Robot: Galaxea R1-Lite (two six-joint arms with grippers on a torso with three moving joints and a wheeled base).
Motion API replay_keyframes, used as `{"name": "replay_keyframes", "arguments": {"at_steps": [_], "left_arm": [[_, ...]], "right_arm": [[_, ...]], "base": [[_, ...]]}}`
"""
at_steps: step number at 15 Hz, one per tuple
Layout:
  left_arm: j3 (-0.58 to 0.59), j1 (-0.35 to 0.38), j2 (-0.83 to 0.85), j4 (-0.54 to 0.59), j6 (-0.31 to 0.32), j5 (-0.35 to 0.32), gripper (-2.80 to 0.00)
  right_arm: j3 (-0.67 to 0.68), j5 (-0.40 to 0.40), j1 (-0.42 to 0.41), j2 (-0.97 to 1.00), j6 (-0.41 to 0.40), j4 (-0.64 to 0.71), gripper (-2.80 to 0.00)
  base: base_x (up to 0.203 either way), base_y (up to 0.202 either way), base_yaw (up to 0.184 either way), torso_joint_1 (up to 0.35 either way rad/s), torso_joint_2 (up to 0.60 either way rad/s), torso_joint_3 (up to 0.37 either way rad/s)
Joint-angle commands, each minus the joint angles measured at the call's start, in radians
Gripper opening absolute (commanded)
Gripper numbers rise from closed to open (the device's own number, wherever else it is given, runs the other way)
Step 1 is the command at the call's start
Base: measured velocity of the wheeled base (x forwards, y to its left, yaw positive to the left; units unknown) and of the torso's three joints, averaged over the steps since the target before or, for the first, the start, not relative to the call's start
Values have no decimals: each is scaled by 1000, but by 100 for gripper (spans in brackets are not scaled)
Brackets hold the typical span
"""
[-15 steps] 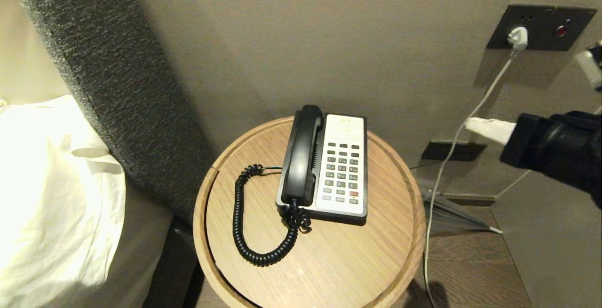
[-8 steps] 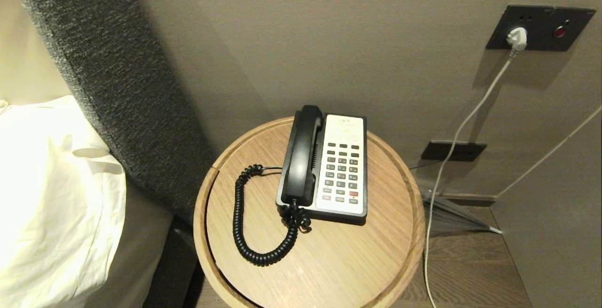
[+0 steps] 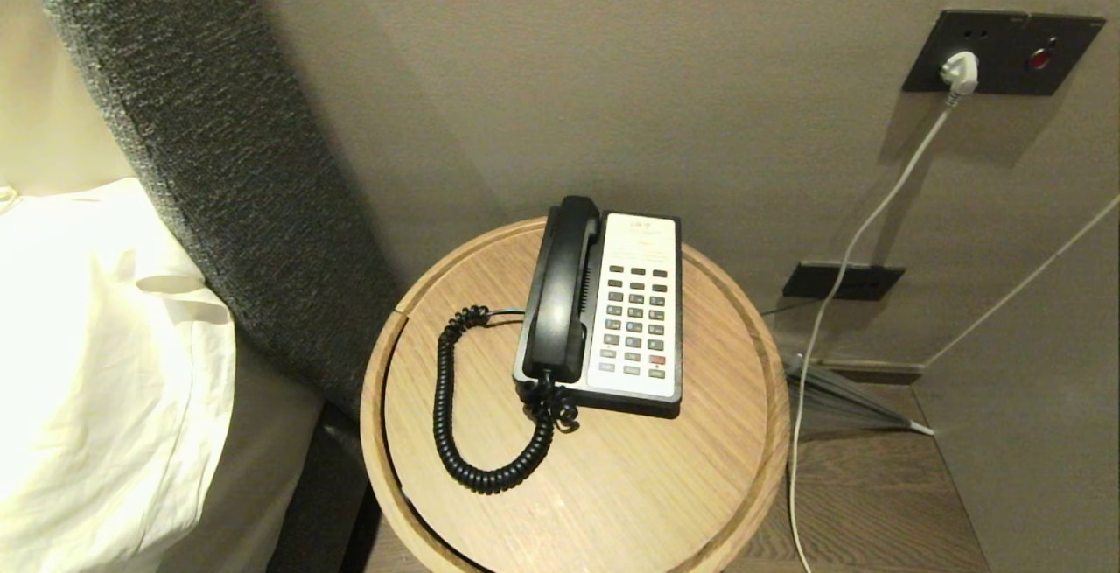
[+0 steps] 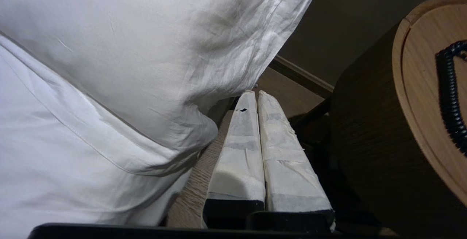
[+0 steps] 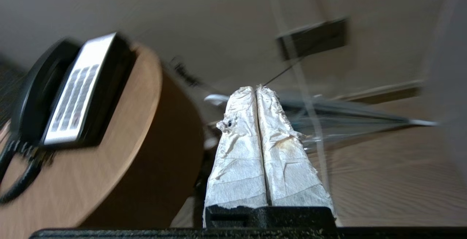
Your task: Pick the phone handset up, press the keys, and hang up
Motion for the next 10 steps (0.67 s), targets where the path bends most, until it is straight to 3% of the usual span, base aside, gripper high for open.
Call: {"name": "replay_keyframes", "arguments": {"at_steps": [1, 3, 6, 10], "left_arm": [[41, -1, -56, -7, 37, 0, -280], [93, -3, -100, -35, 104, -4, -280], [147, -4, -157, -44, 119, -5, -280], [178, -4, -157, -81, 122, -20, -280]], "right_arm": [[93, 10, -2, -10, 13, -110, -280], [86, -27, -5, -10, 43, -131, -280], [86, -51, -118, -22, 41, -130, -280], [80, 75, -159, -286, -33, 113, -280]], "base": [[0, 0, 0, 0, 0, 0], [0, 0, 0, 0, 0, 0], [0, 0, 0, 0, 0, 0], [0, 0, 0, 0, 0, 0]]}}
